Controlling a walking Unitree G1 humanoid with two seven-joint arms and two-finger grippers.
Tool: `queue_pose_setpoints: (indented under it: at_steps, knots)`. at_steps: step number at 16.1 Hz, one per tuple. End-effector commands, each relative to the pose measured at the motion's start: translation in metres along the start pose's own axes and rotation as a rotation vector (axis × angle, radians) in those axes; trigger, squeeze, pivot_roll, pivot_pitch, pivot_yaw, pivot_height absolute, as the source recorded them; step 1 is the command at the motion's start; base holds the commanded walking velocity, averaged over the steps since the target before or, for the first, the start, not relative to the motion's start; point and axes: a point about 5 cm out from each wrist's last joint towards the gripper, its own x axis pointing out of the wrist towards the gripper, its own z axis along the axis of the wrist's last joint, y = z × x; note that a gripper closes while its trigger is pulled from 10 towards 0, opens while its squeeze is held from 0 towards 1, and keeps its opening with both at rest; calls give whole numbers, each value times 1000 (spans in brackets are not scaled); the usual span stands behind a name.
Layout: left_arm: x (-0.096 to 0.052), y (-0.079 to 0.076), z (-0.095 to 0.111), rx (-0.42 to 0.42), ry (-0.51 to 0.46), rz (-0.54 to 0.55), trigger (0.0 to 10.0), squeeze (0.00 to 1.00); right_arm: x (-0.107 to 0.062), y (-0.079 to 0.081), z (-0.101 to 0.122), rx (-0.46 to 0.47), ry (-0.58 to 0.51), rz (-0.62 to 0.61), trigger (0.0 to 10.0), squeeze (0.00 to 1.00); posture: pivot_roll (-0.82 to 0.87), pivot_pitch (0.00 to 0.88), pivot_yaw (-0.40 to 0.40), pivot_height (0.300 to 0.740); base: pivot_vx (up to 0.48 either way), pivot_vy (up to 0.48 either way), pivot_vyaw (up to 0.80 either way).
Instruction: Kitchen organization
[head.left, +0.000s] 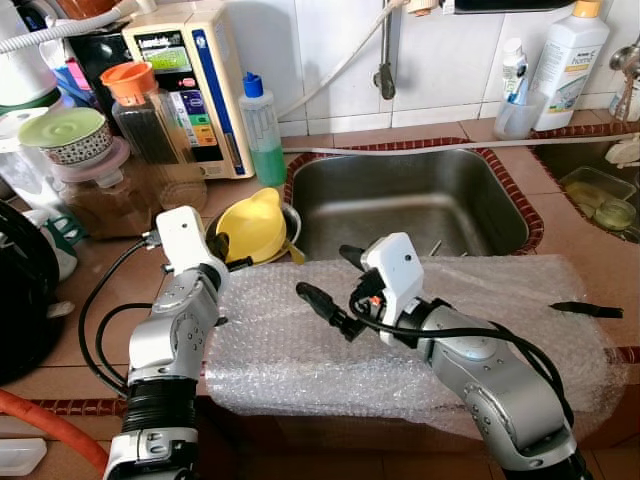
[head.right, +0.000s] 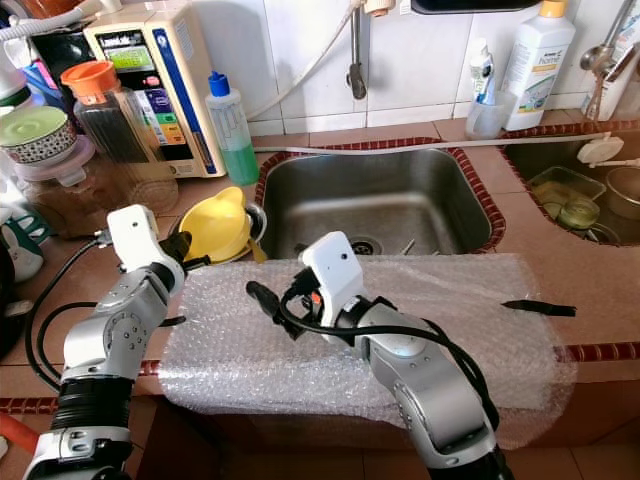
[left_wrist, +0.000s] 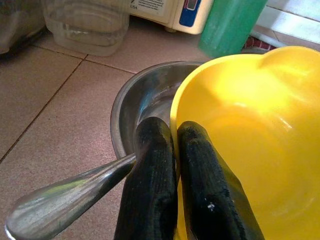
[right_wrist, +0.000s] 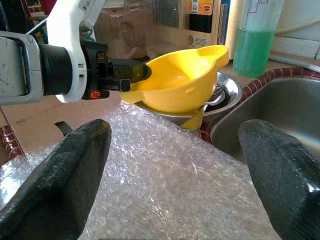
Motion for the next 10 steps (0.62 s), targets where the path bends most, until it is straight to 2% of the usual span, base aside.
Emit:
queue_pose_setpoints:
  at_steps: [1,6,10]
  knots:
    - [-1,5,5,1,-20,22,0,0,2,0,2,-8,-7,2,10000,0,-295,49,152,740,0,0,0]
    - [-1,11,8,7,-36,64,0,0,3,-4,3,-17,-15,-23,10000,0,-292,47,152,740,0,0,0]
    - [-2,14,18,-39,-113,94,0,0,3,-10,7,-27,-47,-69,10000,0,-291,46,150,740,0,0,0]
